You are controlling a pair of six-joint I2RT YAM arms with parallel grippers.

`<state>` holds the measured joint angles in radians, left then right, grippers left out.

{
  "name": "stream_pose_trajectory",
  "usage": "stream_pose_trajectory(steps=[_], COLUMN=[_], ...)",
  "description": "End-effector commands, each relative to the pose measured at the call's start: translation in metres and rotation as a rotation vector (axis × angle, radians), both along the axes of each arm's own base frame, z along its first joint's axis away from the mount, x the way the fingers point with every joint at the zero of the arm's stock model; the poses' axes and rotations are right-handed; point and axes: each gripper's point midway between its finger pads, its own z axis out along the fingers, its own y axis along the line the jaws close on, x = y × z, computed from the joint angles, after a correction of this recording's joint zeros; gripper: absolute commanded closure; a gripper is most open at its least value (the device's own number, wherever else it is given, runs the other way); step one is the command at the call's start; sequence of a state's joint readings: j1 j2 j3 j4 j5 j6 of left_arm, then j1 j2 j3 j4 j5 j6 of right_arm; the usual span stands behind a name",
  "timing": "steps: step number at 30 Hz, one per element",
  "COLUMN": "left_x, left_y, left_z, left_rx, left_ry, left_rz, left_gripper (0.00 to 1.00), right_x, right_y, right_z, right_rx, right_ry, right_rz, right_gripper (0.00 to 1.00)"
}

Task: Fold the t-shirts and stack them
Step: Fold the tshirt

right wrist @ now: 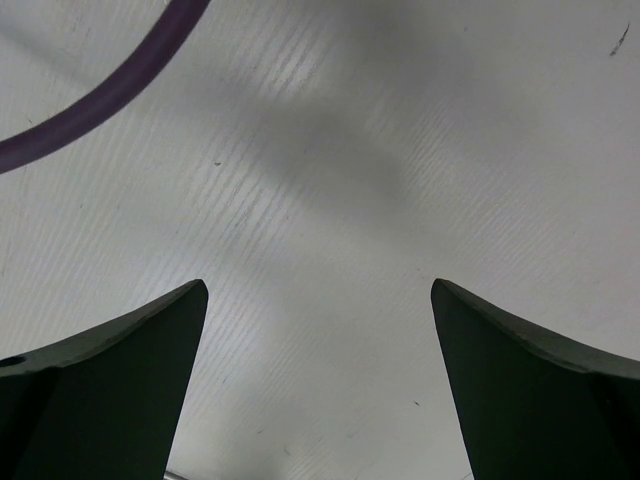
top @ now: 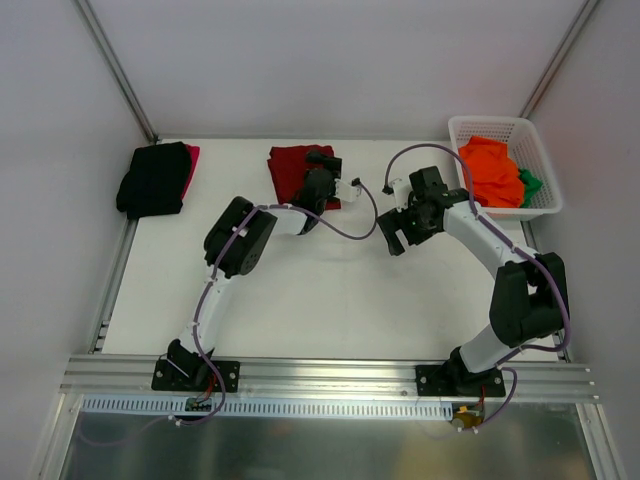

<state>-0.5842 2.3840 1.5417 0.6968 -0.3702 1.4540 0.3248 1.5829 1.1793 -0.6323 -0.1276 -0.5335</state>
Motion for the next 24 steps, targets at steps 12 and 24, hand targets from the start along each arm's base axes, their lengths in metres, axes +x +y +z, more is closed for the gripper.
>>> stream_pose_trajectory(steps=[12,24], left_x=[0.016,0.059], left_y=[0.015,0.119], left_z=[0.07,0.14], left_rx=[-0.154,-0.102], left_ry=[-0.044,-0.263], left_rz=[0.09,0.227], left_gripper=[0.01,0.01], right_x=[0.001,0.001], right_y=[0.0,0.001], right_z=[0.013,0.013], right_rx=[0.016,0.021], right_ry=[-0.039,-0.039], right_rz=[-0.008,-0.009], right_gripper=[0.01,0.01])
